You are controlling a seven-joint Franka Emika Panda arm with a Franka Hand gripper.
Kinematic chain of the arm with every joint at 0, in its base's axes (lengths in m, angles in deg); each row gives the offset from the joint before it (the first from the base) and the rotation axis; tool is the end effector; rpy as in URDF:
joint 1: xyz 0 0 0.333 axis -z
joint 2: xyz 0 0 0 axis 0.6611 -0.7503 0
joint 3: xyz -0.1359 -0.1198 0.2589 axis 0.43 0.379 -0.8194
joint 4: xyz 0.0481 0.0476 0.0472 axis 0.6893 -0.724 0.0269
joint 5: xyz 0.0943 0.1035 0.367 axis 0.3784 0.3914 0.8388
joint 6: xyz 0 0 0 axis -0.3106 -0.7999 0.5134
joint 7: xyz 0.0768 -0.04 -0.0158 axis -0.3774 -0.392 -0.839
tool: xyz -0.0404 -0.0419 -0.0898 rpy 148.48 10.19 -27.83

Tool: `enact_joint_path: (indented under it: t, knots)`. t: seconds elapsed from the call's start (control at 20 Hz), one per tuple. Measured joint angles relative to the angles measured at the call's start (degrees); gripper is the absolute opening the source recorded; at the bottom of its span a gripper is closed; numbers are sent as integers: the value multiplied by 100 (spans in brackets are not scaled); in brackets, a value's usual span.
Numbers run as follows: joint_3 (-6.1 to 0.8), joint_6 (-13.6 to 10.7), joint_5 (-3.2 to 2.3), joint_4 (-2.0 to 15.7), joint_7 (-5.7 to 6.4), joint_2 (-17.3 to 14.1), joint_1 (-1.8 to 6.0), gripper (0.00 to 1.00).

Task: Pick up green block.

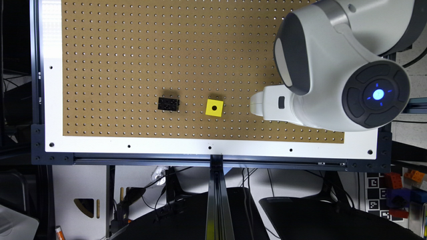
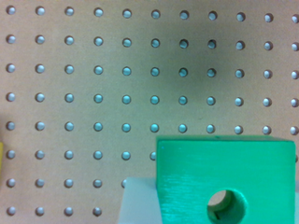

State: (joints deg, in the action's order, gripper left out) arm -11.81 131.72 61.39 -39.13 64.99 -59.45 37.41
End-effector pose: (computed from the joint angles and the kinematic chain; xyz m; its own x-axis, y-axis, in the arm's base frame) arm 0.6083 0.1904 0.2949 0.7194 -0.6946 -0.0092 -0.6945 -0.7189 -0.0279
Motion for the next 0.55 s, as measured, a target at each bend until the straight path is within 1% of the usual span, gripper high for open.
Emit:
enact_joint_path:
  t: [0.1,0.2,0.55]
  knots:
    - [-8,-205,17,-1,0,212,5,0]
    - [-15,-316,20,-2,0,323,5,0]
    - [-15,-325,20,-12,0,330,5,0]
